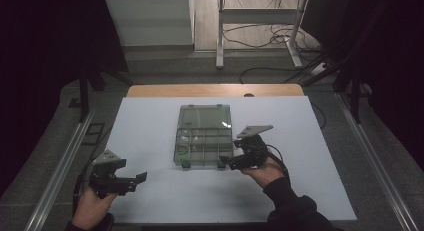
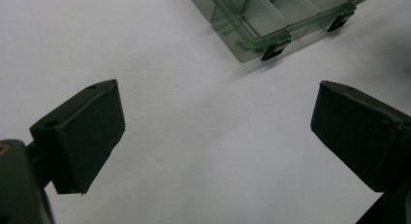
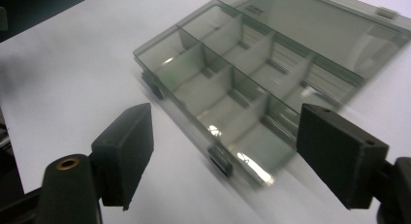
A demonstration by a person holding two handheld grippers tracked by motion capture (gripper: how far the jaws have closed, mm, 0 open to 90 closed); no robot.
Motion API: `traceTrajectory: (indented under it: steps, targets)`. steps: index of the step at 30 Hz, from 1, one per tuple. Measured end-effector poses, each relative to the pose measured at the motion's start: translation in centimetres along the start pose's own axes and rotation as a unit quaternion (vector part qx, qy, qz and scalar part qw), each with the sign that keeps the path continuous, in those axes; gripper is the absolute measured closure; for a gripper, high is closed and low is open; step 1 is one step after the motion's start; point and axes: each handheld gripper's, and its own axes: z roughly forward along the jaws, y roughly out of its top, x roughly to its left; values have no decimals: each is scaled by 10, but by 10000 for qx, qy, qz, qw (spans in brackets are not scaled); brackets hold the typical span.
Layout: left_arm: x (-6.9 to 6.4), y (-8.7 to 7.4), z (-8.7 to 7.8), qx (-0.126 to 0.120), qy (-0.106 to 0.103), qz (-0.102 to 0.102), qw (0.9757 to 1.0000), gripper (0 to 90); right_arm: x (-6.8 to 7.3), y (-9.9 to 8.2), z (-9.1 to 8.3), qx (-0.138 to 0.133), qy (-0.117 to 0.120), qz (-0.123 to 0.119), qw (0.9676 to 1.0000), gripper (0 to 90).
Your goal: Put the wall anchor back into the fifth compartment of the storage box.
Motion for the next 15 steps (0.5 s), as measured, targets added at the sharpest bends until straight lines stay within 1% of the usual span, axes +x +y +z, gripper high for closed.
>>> traceTrajectory:
  steps: [3,8,10,12,15]
  targets:
    - [-1,0,0,-23,-35,48,10000,56,-3,-7,-10,8,-133,97,9999,166]
    - [-3,0,-1,-60,-90,228,9997,36,-7,-19,-27,-10,-477,97,9988,68]
    - [-4,0,-1,-54,-114,302,9995,28,-8,-25,-34,-25,-562,112,9984,37]
    - [-5,0,-1,-61,-122,345,9993,22,-10,-31,-41,-15,-726,141,9973,22]
    - [-6,0,-1,-76,-151,388,9991,18,-14,-42,-51,-3,-834,201,9963,3]
